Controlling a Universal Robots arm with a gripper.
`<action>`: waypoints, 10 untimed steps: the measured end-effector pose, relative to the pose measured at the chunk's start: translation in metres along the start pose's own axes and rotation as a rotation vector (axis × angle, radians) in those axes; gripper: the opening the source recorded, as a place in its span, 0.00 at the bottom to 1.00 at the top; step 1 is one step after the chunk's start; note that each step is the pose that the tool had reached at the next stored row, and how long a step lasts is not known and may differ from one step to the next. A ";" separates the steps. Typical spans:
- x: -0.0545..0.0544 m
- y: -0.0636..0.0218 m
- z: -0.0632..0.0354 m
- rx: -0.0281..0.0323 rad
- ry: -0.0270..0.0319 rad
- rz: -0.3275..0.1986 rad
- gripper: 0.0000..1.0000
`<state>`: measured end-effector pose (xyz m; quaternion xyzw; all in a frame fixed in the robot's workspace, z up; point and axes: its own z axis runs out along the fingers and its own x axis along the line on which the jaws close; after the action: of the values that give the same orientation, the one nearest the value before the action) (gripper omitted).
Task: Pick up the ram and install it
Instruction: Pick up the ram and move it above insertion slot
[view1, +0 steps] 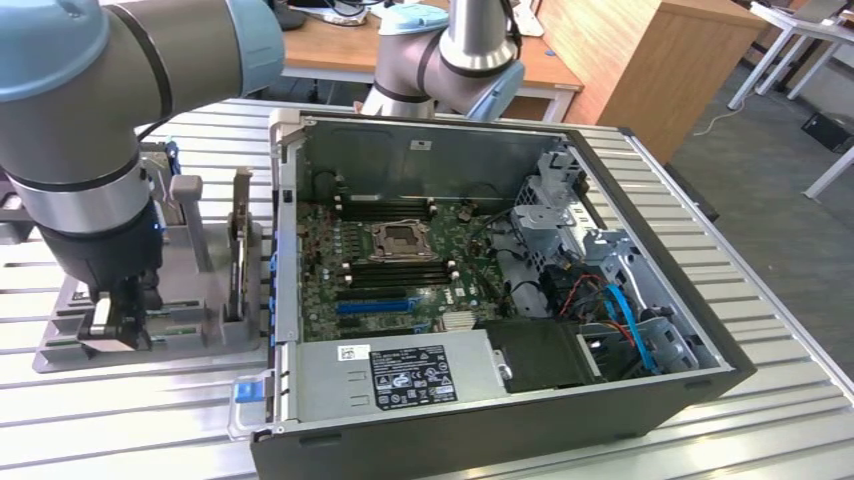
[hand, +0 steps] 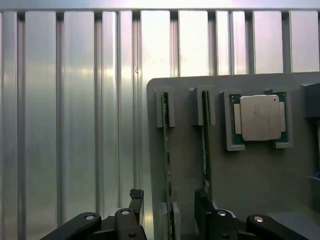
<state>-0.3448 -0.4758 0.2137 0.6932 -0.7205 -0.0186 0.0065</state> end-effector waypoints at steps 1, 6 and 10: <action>0.000 0.0000 0.0015 -0.0001 0.0000 0.000 0.53; 0.000 -0.0002 0.0025 0.0000 0.0001 0.000 0.53; 0.000 -0.0002 0.0027 -0.0002 -0.0001 0.000 0.45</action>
<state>-0.3448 -0.4759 0.2109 0.6933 -0.7204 -0.0187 0.0065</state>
